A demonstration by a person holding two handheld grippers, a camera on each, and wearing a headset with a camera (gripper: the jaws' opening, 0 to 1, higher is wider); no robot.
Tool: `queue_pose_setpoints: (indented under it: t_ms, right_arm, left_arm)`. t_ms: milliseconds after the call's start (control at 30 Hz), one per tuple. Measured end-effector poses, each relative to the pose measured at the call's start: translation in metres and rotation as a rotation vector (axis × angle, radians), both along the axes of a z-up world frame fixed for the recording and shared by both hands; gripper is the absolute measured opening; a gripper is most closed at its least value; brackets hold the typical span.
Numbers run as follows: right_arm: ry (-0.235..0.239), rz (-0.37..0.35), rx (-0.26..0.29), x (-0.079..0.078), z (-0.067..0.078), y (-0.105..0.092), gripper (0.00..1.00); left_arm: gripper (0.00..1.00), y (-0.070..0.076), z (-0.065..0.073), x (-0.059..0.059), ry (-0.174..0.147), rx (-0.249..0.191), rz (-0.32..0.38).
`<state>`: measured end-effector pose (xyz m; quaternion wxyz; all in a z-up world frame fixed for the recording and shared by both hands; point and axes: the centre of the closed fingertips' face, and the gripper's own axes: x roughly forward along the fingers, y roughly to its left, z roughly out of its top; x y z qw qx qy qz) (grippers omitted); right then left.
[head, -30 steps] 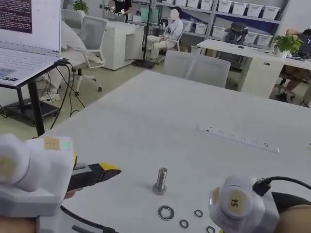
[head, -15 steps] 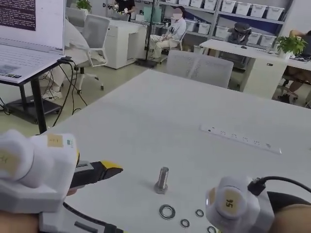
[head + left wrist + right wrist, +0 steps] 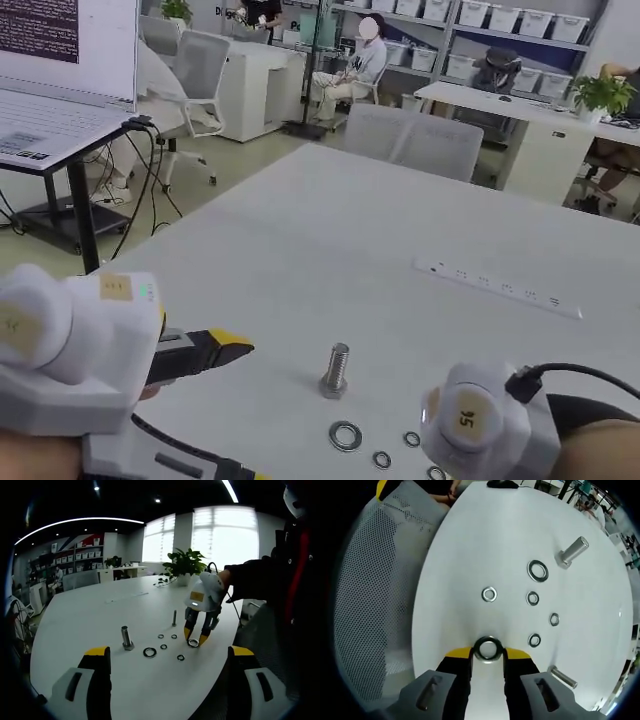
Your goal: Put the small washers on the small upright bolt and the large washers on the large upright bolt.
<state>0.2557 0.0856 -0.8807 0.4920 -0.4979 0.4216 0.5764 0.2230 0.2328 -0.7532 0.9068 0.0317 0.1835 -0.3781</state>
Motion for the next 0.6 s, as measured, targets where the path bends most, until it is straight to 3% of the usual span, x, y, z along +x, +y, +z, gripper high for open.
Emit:
queue_pose_setpoints:
  t_ms: [600]
  right_arm:
    - [-0.005, -0.007, -0.007, 0.0007, 0.0007, 0.0003, 0.24]
  left_arm:
    - [0.98, 0.0038, -0.0017, 0.0029, 0.003, -0.002, 0.017]
